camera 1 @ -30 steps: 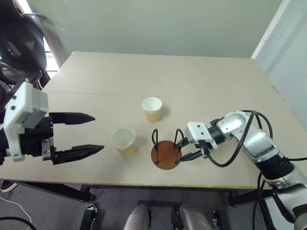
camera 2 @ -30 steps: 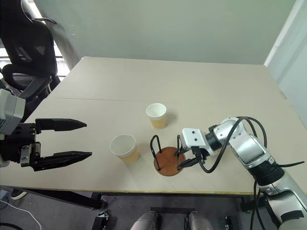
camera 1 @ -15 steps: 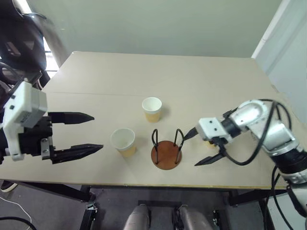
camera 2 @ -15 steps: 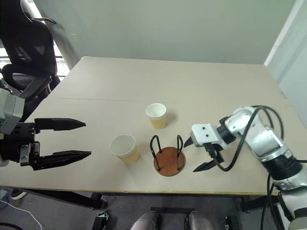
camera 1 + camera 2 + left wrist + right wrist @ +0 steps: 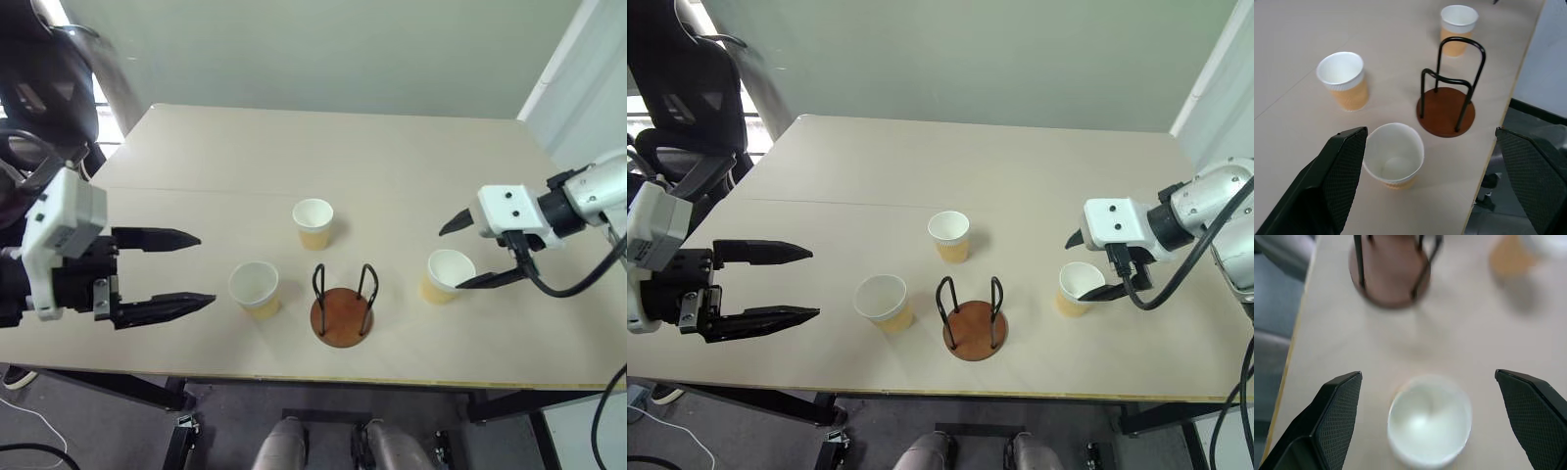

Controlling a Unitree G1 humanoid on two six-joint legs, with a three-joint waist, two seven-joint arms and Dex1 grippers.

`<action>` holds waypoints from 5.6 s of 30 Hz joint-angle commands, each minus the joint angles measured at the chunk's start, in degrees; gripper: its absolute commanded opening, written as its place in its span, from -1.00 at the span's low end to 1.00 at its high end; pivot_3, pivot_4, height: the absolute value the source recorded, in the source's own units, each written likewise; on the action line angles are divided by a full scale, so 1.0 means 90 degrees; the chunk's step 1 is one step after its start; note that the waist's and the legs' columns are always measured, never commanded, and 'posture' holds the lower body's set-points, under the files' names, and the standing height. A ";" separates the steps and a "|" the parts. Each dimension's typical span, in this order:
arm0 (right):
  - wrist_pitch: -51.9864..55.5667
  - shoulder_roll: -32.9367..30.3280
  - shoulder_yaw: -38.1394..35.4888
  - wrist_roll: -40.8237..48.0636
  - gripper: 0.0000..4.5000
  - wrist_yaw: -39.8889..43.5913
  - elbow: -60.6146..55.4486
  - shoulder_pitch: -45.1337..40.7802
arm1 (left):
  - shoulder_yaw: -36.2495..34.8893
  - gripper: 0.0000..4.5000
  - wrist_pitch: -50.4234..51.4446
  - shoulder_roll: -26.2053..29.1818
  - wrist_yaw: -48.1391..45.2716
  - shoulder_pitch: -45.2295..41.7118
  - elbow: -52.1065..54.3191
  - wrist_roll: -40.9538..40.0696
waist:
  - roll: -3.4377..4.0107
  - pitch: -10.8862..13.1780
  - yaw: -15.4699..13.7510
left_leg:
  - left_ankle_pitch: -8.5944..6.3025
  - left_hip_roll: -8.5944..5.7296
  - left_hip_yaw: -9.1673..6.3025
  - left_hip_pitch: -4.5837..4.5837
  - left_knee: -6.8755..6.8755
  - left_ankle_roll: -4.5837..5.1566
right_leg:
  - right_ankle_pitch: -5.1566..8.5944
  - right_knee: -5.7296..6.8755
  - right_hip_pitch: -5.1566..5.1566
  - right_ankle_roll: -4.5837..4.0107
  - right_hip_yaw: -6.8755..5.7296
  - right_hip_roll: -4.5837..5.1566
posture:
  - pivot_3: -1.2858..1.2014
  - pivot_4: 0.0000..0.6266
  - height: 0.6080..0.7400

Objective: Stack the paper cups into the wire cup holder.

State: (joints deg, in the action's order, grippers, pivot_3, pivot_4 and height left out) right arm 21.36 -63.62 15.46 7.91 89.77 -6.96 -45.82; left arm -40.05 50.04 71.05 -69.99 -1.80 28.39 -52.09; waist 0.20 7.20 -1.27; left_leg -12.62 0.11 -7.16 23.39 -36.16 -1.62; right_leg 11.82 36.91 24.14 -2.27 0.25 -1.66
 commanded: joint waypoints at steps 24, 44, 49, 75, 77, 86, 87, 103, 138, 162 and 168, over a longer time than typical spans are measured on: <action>-0.0749 0.0562 0.0253 -0.0744 0.99 -0.0272 0.0709 0.0622 | -0.0872 1.00 0.0304 -0.0082 -0.0040 0.0528 0.0612 0.0029 | 0.0002 0.0002 0.0047 | 0.0006 0.0002 0.0002 -0.0008 -0.0003 0.0016 | 0.0004 -0.0005 -0.0014 0.0021 0.0003 -0.0003 | 0.03 -0.52 1.00; -0.1055 0.0793 0.0324 -0.1040 -0.98 -0.0241 0.0988 0.0530 | -0.1695 1.00 0.0467 -0.0495 0.0257 0.0201 0.0538 -0.1074 | 0.0004 0.0003 0.0056 | 0.0003 0.0003 0.0003 -0.0024 -0.0003 0.0016 | 0.0004 -0.0005 -0.0028 0.0021 0.0005 -0.0003 | 0.03 -0.52 1.00; -0.1154 0.0814 0.0297 -0.1065 -0.98 -0.0152 0.1086 0.0413 | -0.1813 1.00 0.0472 -0.0525 0.0298 0.0351 0.0601 -0.1140 | 0.0004 0.0003 0.0057 | 0.0006 0.0002 0.0004 -0.0025 -0.0003 0.0018 | 0.0006 -0.0004 -0.0028 0.0018 0.0005 -0.0003 | 0.03 -0.52 1.00; -0.0279 0.1331 0.0745 0.3081 -0.98 0.0303 0.0227 -0.2375 | -0.3017 1.00 0.0746 -0.0630 -0.0455 0.1962 0.0851 -0.0921 | 0.0002 0.0003 0.0128 | -0.0025 0.0000 0.0005 -0.0048 0.0002 0.0037 | 0.0113 0.0004 -0.0058 -0.0018 0.0069 -0.0037 | 0.03 -0.52 1.00; -0.0442 0.1563 0.0843 0.2632 -0.98 0.0303 0.0312 -0.2327 | -0.3057 1.00 0.0774 -0.0634 -0.0438 0.2005 0.0899 -0.0913 | 0.0004 0.0003 0.0141 | -0.0025 0.0003 0.0005 -0.0049 0.0002 0.0037 | 0.0109 0.0006 -0.0055 -0.0024 0.0068 -0.0038 | 0.03 -0.52 1.00; -0.0565 0.1943 0.1060 0.2152 -0.98 0.0303 0.0324 -0.2025 | -0.3337 1.00 0.0899 -0.0873 -0.0273 0.2298 0.1208 -0.1141 | 0.0003 0.0003 0.0137 | -0.0036 0.0003 0.0004 -0.0045 0.0000 0.0034 | 0.0104 0.0005 -0.0051 -0.0028 0.0068 -0.0038 | 0.03 -0.52 1.00; -0.0591 0.1928 0.1109 0.2137 -0.98 0.0303 0.0293 -0.1992 | -0.3365 1.00 0.0909 -0.0881 -0.0253 0.2317 0.1220 -0.1157 | 0.0003 0.0003 0.0137 | -0.0036 0.0003 0.0004 -0.0045 0.0000 0.0034 | 0.0104 0.0005 -0.0051 -0.0028 0.0068 -0.0038 | 0.03 -0.52 1.00; -0.0786 0.2031 0.1325 0.1657 -0.98 0.0303 -0.0042 -0.1560 | -0.3573 1.00 0.0877 -0.0849 -0.0121 0.2573 0.1277 -0.1261 | 0.0002 0.0003 0.0140 | -0.0043 0.0004 0.0005 -0.0049 0.0000 0.0028 | 0.0102 0.0006 -0.0051 -0.0032 0.0068 -0.0038 | 0.03 -0.52 1.00; 0.1584 0.0710 -0.2332 0.3251 0.99 0.0043 0.1573 -0.1505 | 0.0467 1.00 -0.1956 0.0393 -0.0015 0.1634 0.0485 0.2076 | -0.0009 -0.0004 -0.0006 | -0.0081 0.0001 0.0004 -0.0032 -0.0007 0.0003 | 0.0087 0.0003 -0.0042 -0.0010 0.0066 -0.0032 | 0.03 -0.52 1.00; 0.2438 -0.0116 -0.3648 0.4277 0.99 -0.1025 -0.0645 0.0847 | 0.3923 1.00 -0.3692 -0.0101 -0.0205 -0.0957 -0.1053 0.3855 | -0.0010 -0.0004 0.0006 | -0.0099 0.0003 0.0007 -0.0028 -0.0013 0.0014 | 0.0083 0.0000 -0.0035 0.0032 0.0055 -0.0031 | 0.03 -0.52 1.00; 0.2128 -0.0396 -0.3918 0.4119 0.99 -0.1077 -0.0604 0.1313 | 0.4061 1.00 -0.3759 -0.0163 -0.0337 -0.1263 -0.1195 0.3904 | -0.0010 -0.0004 0.0006 | -0.0101 0.0002 0.0009 -0.0028 -0.0019 0.0018 | 0.0083 0.0003 -0.0037 0.0041 0.0055 -0.0030 | 0.03 -0.52 1.00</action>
State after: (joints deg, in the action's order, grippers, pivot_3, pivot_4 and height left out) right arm 41.84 -65.94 -16.87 45.22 80.05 -11.62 -33.90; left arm -3.28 17.31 69.51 -72.52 -11.69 17.83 -17.45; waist 0.11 7.17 -1.21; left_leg -13.52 0.12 -7.07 23.12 -36.33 -1.45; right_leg 12.56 36.94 23.80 -1.89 0.75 -1.94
